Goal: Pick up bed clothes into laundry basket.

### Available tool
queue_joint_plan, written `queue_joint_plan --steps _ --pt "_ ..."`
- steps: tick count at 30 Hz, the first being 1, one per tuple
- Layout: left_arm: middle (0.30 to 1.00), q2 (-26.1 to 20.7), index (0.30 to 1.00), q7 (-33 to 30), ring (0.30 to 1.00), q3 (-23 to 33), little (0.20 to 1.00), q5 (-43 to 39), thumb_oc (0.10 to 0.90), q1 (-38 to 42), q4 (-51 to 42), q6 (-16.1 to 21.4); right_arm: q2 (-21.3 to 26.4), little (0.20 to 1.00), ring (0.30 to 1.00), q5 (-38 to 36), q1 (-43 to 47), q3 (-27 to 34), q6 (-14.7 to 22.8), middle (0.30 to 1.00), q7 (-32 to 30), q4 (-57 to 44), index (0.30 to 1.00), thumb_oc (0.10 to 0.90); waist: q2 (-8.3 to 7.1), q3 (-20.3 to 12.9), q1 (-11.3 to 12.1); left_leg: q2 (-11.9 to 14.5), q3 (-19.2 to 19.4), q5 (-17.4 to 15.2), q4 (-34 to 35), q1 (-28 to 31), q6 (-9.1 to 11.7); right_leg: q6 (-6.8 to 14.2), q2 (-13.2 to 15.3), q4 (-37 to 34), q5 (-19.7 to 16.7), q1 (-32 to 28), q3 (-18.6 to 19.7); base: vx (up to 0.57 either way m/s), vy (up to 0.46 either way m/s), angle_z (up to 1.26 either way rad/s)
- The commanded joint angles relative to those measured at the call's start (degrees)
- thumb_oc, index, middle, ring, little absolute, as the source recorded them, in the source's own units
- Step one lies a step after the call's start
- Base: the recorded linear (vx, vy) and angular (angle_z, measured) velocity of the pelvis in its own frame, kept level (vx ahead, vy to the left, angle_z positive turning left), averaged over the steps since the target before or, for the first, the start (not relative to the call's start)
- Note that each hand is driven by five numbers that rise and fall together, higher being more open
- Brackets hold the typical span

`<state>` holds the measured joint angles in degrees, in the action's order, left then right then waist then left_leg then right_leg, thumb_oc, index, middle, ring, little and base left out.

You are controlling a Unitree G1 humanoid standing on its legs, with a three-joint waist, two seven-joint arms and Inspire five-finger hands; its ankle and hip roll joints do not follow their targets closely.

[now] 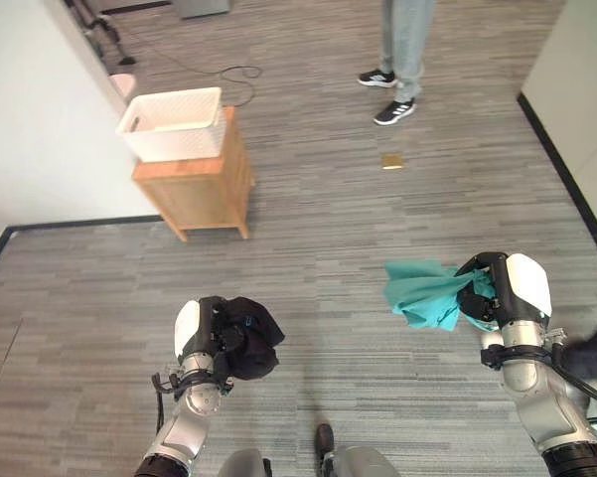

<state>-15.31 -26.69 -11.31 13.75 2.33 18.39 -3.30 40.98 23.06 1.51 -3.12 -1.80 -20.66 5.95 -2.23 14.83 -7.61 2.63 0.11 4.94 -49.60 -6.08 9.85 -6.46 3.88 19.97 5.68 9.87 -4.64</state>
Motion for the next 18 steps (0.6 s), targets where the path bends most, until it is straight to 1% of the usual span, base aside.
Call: queue_joint_plan --steps 1,2,3,4,6,7,8,9,10,11,12,13,14,15,16,17,18 --pt "0.300 -1.26 0.300 -1.51 0.300 3.07 0.300 3.82 0.400 2.59 -7.59 4.13 4.61 0.300 0.300 -1.21 3.95 3.03 3.10 0.300 -1.79 -1.48 0.300 0.400 4.16 -4.01 10.64 1.72 18.14 1.40 51.67 -4.35 -4.22 12.23 1.56 -24.97 1.38 -26.12 2.06 0.58 0.004 -1.85" --pt "0.300 -1.20 0.300 -1.53 0.300 2.94 0.300 3.91 0.400 2.62 -7.53 4.11 4.63 0.300 0.300 -1.20 3.79 3.17 3.14 0.300 -1.78 -1.50 0.300 0.400 3.79 -3.99 10.81 1.07 18.43 1.88 52.88 -3.54 -4.27 12.38 2.10 -24.97 1.72 -26.37 2.03 0.59 0.036 -0.86" --pt "0.300 -0.88 0.300 -1.45 0.300 2.76 0.300 4.00 0.400 2.84 -7.26 3.93 4.58 0.300 0.300 -0.94 3.54 3.19 2.92 0.300 -1.63 -1.34 0.300 0.400 4.14 -4.15 11.02 2.36 20.45 2.20 53.59 -5.25 -4.10 12.77 2.78 -24.97 2.59 -28.24 1.72 0.63 0.099 -0.02" --pt "0.300 -0.62 0.300 -1.11 0.300 2.86 0.300 4.17 0.400 2.26 -6.74 3.49 4.16 0.300 0.300 0.09 3.12 3.13 2.37 0.300 -1.01 -1.41 0.300 0.400 4.93 -4.94 11.88 3.58 21.45 4.27 53.52 -6.57 -3.46 13.67 3.92 -24.97 3.67 -31.17 1.63 0.61 0.093 0.78" --pt "0.300 -0.59 0.300 -1.10 0.300 2.78 0.300 4.18 0.400 2.14 -6.78 3.48 4.15 0.300 0.300 0.16 2.93 3.20 2.30 0.300 -0.96 -1.52 0.300 0.400 4.79 -4.94 11.94 3.43 21.54 4.27 53.58 -6.37 -3.37 13.70 4.10 -24.97 3.80 -31.33 1.62 0.53 0.067 0.06" --pt "0.300 -0.22 0.300 -0.37 0.300 3.46 0.300 3.80 0.400 0.36 -6.15 3.08 2.88 0.300 0.300 1.81 1.85 3.00 1.65 0.300 0.95 -1.97 0.300 0.400 5.25 -7.46 12.95 3.34 19.60 6.94 54.46 -4.90 -3.99 15.84 6.98 -24.97 2.67 -34.36 2.05 0.65 0.080 -0.39" --pt "0.300 -0.33 0.300 -0.31 0.300 3.33 0.300 3.81 0.400 0.15 -6.25 3.07 2.72 0.300 0.300 1.93 1.44 3.19 1.55 0.300 1.08 -2.24 0.300 0.400 4.93 -7.57 13.05 3.03 19.70 6.89 54.53 -4.73 -4.05 15.95 7.29 -24.97 2.77 -34.51 1.96 0.80 0.085 -0.48" --pt "0.300 -0.60 0.300 -0.06 0.300 3.04 0.300 4.14 0.400 -0.07 -6.06 2.61 1.85 0.300 0.300 2.69 0.93 2.99 1.56 0.300 0.78 -2.23 0.300 0.400 4.13 -8.05 13.03 1.95 19.17 6.53 54.59 -3.65 -4.73 16.95 9.04 -22.54 0.34 -34.11 1.79 0.16 0.008 -0.30" --pt "0.300 -0.62 0.300 -0.06 0.300 3.04 0.300 4.14 0.400 -0.08 -6.07 2.61 1.83 0.300 0.300 2.70 0.92 3.00 1.56 0.300 0.78 -2.23 0.300 0.400 4.17 -8.10 13.12 2.03 19.24 6.55 54.59 -3.69 -4.72 16.94 9.01 -22.54 0.28 -34.01 1.90 0.34 0.017 -0.14" --pt "0.300 -0.38 0.300 -0.52 0.300 2.71 0.300 3.55 0.400 -0.04 -5.78 2.41 0.42 0.300 0.300 2.44 0.72 2.56 1.34 0.300 0.59 -2.00 0.300 0.400 3.17 -8.06 12.87 0.51 20.12 5.39 54.60 -1.31 -6.03 20.77 13.12 -13.95 -7.92 -31.94 2.29 0.30 0.030 0.03" --pt "0.300 -0.85 0.300 -0.52 0.300 2.37 0.300 3.89 0.400 0.03 -6.04 2.25 0.04 0.300 0.300 1.97 0.89 2.33 1.60 0.300 0.39 -2.12 0.300 0.400 3.05 -7.35 12.83 -0.10 20.11 4.46 54.60 0.29 -6.69 21.46 14.29 -7.92 -13.19 -28.78 3.76 0.30 0.030 0.12" --pt "0.300 -0.85 0.300 -0.52 0.300 2.36 0.300 3.89 0.400 0.03 -6.04 2.25 0.05 0.300 0.300 1.97 0.89 2.33 1.60 0.300 0.39 -2.11 0.300 0.400 3.10 -7.42 12.97 -0.02 20.22 4.45 54.60 0.24 -6.68 21.46 14.26 -7.87 -13.21 -28.61 3.92 0.35 0.005 0.21" --pt "0.300 -1.86 0.300 -0.97 0.300 1.80 0.300 3.95 0.400 1.51 -5.42 2.02 -2.00 0.300 0.300 0.13 0.75 2.34 2.04 0.300 -0.01 -2.30 0.300 0.400 2.96 -6.06 10.90 -0.10 18.16 1.47 54.60 3.11 -7.32 20.80 14.45 -0.62 -16.39 -22.52 5.57 0.36 -0.060 0.14" --pt "0.300 -2.33 0.300 -1.27 0.300 1.85 0.300 3.66 0.400 2.84 -4.87 1.89 -2.89 0.300 0.300 -0.38 1.25 1.91 2.10 0.300 -0.20 -2.00 0.300 0.400 3.29 -5.62 10.31 0.68 17.21 0.01 54.60 4.25 -7.35 19.82 14.69 0.15 -14.69 -18.89 5.72 0.48 -0.103 0.42" --pt "0.300 -2.67 0.300 -1.48 0.300 1.87 0.300 3.38 0.400 3.63 -4.74 1.95 -3.40 0.300 0.300 -0.87 1.73 1.71 2.14 0.300 -0.30 -1.87 0.300 0.400 3.30 -5.14 9.85 1.04 16.33 -0.85 54.60 5.10 -7.33 19.03 14.71 -0.18 -13.03 -16.10 5.67 0.49 -0.163 0.49" --pt "0.300 -3.13 0.300 -1.15 0.300 1.81 0.300 3.55 0.400 4.17 -5.10 2.32 -4.06 0.300 0.300 -1.63 1.72 1.61 2.41 0.300 -0.14 -1.95 0.300 0.400 3.08 -4.17 9.03 0.72 14.36 -2.62 54.60 7.27 -7.39 17.47 12.22 -4.18 -8.27 -11.61 5.26 0.50 -0.148 0.64" --pt "0.300 -3.35 0.300 -0.86 0.300 1.56 0.300 3.85 0.400 4.02 -5.38 2.47 -4.55 0.300 0.300 -2.14 1.49 1.62 2.60 0.300 -0.14 -2.16 0.300 0.400 3.06 -3.87 8.38 0.54 13.24 -3.49 54.60 8.26 -7.47 16.52 9.49 -6.48 -5.74 -10.14 5.31 0.52 -0.184 0.51"
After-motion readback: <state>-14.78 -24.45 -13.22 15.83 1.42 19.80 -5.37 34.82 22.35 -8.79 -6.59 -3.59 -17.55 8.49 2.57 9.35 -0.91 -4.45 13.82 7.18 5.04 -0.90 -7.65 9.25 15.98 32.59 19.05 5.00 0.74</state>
